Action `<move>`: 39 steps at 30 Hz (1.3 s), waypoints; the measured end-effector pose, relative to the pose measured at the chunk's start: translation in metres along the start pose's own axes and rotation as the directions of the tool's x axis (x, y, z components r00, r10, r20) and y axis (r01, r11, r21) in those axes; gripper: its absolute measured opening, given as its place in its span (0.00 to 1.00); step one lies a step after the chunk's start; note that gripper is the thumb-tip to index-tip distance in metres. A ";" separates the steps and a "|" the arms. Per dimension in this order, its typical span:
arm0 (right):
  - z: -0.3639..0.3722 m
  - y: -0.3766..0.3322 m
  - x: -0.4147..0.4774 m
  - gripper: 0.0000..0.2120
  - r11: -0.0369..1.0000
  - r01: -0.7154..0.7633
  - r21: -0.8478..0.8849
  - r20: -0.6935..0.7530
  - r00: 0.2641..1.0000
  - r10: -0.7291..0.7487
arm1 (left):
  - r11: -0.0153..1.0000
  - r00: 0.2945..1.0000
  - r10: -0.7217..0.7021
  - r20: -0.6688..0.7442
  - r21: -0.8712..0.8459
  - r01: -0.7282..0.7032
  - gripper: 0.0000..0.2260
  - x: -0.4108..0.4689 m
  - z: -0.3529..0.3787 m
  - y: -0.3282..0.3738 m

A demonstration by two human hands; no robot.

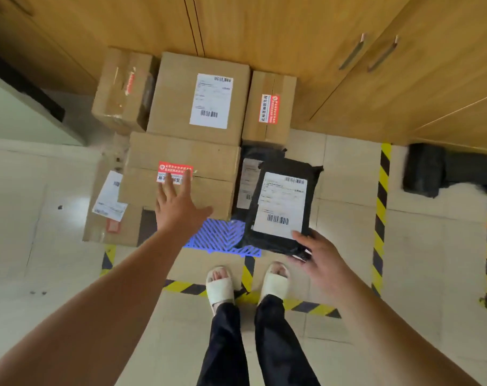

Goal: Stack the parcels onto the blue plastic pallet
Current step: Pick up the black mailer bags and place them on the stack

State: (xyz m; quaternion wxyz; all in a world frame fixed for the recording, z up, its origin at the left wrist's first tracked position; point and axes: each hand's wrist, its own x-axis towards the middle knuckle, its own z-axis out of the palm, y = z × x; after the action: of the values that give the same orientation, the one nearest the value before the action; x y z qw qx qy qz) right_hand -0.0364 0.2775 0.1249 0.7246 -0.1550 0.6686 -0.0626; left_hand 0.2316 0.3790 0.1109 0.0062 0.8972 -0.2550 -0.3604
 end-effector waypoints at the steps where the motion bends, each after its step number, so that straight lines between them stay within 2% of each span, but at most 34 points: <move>1: 0.004 -0.005 0.020 0.14 1.000 0.021 -0.014 0.035 0.999 -0.021 | 0.998 1.000 0.025 -0.013 0.051 -0.024 0.46 0.014 0.005 0.001; 3: 0.013 -0.011 0.051 0.15 0.997 0.053 -0.052 0.099 0.994 -0.048 | 0.996 1.000 0.028 0.004 0.086 -0.029 0.44 0.032 0.015 0.003; 8: 0.033 -0.012 0.100 0.17 0.991 0.066 -0.113 0.187 0.981 -0.044 | 1.000 0.999 0.003 0.046 -0.013 -0.002 0.43 0.041 0.028 -0.001; 10: 0.038 -0.009 0.108 0.20 0.987 0.069 -0.146 0.164 0.986 -0.044 | 1.000 0.999 0.000 0.053 -0.008 0.000 0.44 0.041 0.026 -0.001; 14: 0.047 -0.006 0.113 0.17 0.978 0.066 -0.197 0.107 0.993 -0.046 | 1.000 0.999 0.003 0.042 -0.030 -0.002 0.44 0.041 0.029 0.000; 16: 0.050 -0.007 0.112 0.18 0.971 0.065 -0.230 0.096 0.994 -0.044 | 0.999 0.999 0.004 0.041 -0.043 -0.002 0.44 0.042 0.031 -0.003; 22: 0.056 -0.016 0.106 0.18 0.909 0.076 -0.409 0.052 0.997 -0.060 | 0.994 1.000 0.025 -0.015 -0.108 -0.026 0.41 0.031 0.031 -0.005; 25: 0.045 -0.026 0.085 0.30 0.891 0.080 -0.447 0.034 0.997 -0.073 | 0.998 0.996 0.042 -0.084 -0.044 -0.046 0.39 0.004 0.030 0.003; 27: 0.028 -0.033 0.056 0.34 0.893 0.067 -0.446 0.019 0.998 -0.066 | 0.997 0.997 0.022 -0.077 -0.071 -0.028 0.38 -0.027 0.027 0.018; 30: -0.009 -0.040 -0.007 0.33 0.882 0.046 -0.469 0.008 0.999 -0.048 | 0.982 1.000 0.007 0.027 -0.188 -0.002 0.35 -0.088 0.021 0.057; 32: -0.040 -0.043 -0.059 0.31 0.854 0.034 -0.520 0.002 0.999 -0.039 | 0.955 0.989 0.030 0.146 -0.298 0.015 0.28 -0.136 0.011 0.091; 35: -0.090 -0.046 -0.130 0.30 0.840 0.029 -0.542 0.001 0.999 -0.034 | 0.924 0.931 0.068 0.358 -0.374 0.076 0.21 -0.202 -0.008 0.143; 37: -0.120 -0.049 -0.173 0.29 0.876 0.008 -0.483 -0.027 0.999 -0.024 | 0.906 0.902 0.115 0.416 -0.416 0.076 0.18 -0.240 -0.019 0.173; 39: -0.150 -0.054 -0.205 0.23 0.931 -0.006 -0.366 -0.067 0.998 -0.020 | 0.896 0.885 0.164 0.436 -0.441 0.051 0.14 -0.272 -0.030 0.201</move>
State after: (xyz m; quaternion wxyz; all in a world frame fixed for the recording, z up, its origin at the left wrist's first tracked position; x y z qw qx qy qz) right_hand -0.1985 0.2664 0.3275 0.6592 -0.2873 0.6927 0.0554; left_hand -0.0060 0.3243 0.3468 0.1589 0.7522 -0.1875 -0.6114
